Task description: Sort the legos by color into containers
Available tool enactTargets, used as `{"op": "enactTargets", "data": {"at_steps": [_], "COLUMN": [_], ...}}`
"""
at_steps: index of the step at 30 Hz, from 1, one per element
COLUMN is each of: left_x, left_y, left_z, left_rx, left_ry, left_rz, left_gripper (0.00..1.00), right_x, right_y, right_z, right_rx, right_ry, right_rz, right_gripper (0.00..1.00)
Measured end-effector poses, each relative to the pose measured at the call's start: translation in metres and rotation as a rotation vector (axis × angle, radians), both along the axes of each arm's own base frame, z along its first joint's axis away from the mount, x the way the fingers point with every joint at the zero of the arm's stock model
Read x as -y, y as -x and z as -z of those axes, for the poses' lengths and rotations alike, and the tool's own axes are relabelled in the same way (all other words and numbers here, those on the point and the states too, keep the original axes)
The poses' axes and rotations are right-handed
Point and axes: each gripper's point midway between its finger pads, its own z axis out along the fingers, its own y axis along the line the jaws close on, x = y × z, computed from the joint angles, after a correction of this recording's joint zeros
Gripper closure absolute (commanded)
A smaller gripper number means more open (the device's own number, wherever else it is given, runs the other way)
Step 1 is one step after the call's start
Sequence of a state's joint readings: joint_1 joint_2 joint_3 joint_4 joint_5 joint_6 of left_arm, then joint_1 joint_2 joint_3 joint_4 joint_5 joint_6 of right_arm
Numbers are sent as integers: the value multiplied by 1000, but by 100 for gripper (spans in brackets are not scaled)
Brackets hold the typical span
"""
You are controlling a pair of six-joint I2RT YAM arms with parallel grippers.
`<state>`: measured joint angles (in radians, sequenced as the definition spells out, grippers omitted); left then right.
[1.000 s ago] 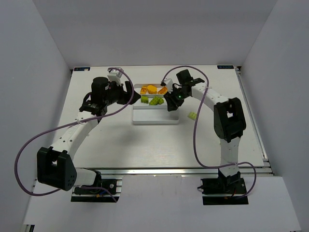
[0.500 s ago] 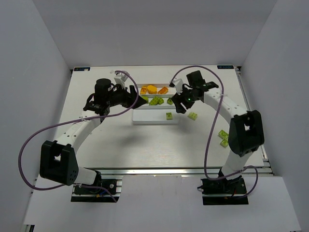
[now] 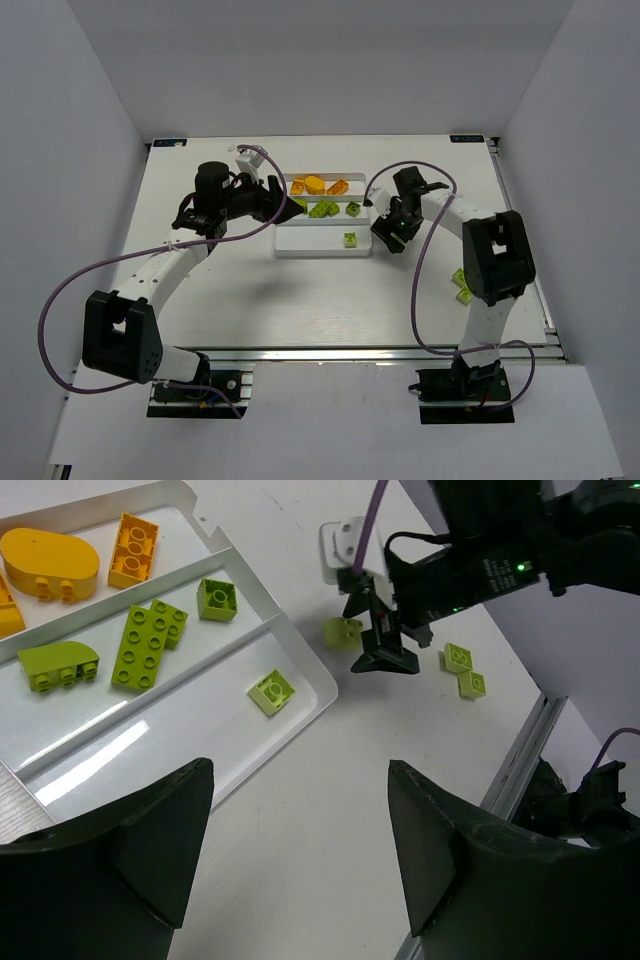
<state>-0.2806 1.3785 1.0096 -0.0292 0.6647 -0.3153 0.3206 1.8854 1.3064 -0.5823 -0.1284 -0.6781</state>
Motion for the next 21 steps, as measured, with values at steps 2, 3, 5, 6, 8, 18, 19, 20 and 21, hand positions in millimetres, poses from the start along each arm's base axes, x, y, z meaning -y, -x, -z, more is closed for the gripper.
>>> {"op": "enactTargets", "data": {"at_steps": [2,3,5,6,8,18,19,20,21], "left_x": [0,0,0,0,0,0,0,0,0], "left_y": [0,0,0,0,0,0,0,0,0], "left_z": [0,0,0,0,0,0,0,0,0], "left_rx": [0,0,0,0,0,0,0,0,0], "left_ry": [0,0,0,0,0,0,0,0,0], "left_rz": [0,0,0,0,0,0,0,0,0], "left_gripper": [20,20,20,20,20,20,20,20,20], "right_x": [3,2,3,3,3,-19,-29,-41,-55], "right_y": [-4,-6,-16,-20,-23,-20,-23,-27,-31], "right_z": [11,14,11,10,10,-15,-25,-37,-49], "right_rx": [-14,-22,9,20,25,-6,6,22,44], "right_ry": [28,31,44,49,54,-37,-67,-98,-128], "right_rz": [-2,-3,-2,-3,-5,-33,-42,-53,-70], "right_gripper": [28,30,42,51,78,100,100,100,98]}}
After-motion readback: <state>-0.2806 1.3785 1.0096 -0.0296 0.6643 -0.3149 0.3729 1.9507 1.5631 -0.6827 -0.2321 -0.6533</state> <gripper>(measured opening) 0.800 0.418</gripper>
